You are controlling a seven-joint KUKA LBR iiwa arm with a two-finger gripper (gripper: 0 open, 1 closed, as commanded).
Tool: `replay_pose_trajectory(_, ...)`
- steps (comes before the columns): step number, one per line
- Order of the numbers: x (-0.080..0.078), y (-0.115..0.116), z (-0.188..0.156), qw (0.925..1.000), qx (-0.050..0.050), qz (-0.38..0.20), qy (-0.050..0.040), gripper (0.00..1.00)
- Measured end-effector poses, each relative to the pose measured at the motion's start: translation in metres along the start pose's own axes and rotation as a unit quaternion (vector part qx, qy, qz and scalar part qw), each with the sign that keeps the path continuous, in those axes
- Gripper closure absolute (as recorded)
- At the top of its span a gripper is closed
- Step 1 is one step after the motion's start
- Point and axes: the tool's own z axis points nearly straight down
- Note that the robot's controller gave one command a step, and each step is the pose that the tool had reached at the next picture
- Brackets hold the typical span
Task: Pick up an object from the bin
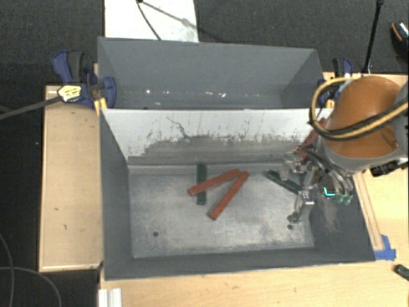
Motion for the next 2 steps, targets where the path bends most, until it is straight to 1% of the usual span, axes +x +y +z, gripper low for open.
replay_pose_trajectory(1,-0.027,0.131,0.108,0.9972,0.000,-0.074,-0.0073,0.00)
replay_pose_trajectory(2,-0.006,0.135,0.077,0.9826,0.001,-0.186,-0.0020,0.00)
